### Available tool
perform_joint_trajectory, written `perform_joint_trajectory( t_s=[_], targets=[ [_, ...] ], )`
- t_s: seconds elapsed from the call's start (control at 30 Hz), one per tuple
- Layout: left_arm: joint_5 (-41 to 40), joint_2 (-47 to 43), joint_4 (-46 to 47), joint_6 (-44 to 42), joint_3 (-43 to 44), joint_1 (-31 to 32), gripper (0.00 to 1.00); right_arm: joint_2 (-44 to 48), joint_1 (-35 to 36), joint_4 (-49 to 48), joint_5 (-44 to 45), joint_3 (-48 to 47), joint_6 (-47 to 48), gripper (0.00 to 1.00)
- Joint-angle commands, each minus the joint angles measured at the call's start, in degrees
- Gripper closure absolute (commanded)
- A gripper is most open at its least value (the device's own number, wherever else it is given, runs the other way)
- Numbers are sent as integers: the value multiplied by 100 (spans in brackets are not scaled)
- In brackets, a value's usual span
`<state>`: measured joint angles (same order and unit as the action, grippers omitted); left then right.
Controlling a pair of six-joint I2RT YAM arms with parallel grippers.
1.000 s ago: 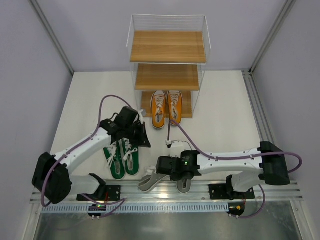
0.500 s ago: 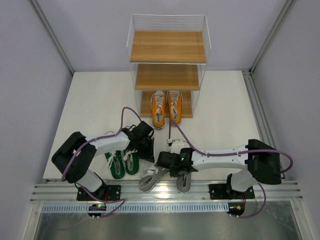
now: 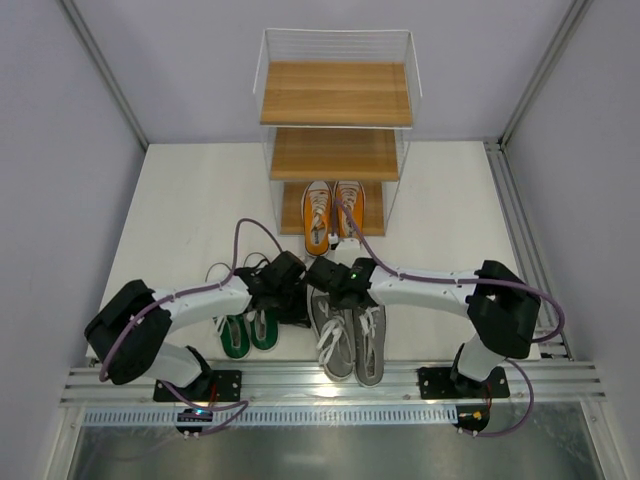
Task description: Place and organize the shoes onto the shoe shelf
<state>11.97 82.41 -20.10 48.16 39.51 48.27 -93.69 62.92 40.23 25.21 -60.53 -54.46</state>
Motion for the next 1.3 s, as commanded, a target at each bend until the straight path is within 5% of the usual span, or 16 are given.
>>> perform_joint_trajectory(
  t_s=[0.0, 0.4, 0.63, 0.7, 0.73, 0.8, 0.87, 1.27],
  targets=[
    [148, -331, 182, 194, 118, 60, 100, 316, -51, -437, 458, -397, 330, 96],
    [-255, -401, -336, 18, 224, 60, 100, 2020, 106, 582, 678, 277, -179, 96],
    [-1144, -455, -636, -140, 373, 7, 100, 2654, 1230, 820, 845, 1034, -1031, 95],
    [-1344, -332, -627, -228, 565, -11, 100, 2777, 1599, 820, 932, 1183, -1381, 82],
    [-1372, -183, -644, -324, 637, -63, 100, 2812, 1705, 855, 976, 1219, -1531, 64],
    [-1407, -59, -627, -421, 821, -133, 100, 2856, 1995, 890, 1125, 1298, -1821, 51],
    [-1513, 72, -540, -588, 1067, -221, 100, 2839, 2145, 943, 1196, 1272, -1893, 23],
    [-942, 654, -170, -809, 1131, -626, 100, 2312, 2471, 644, 1337, 1061, -2086, 20]
  ],
)
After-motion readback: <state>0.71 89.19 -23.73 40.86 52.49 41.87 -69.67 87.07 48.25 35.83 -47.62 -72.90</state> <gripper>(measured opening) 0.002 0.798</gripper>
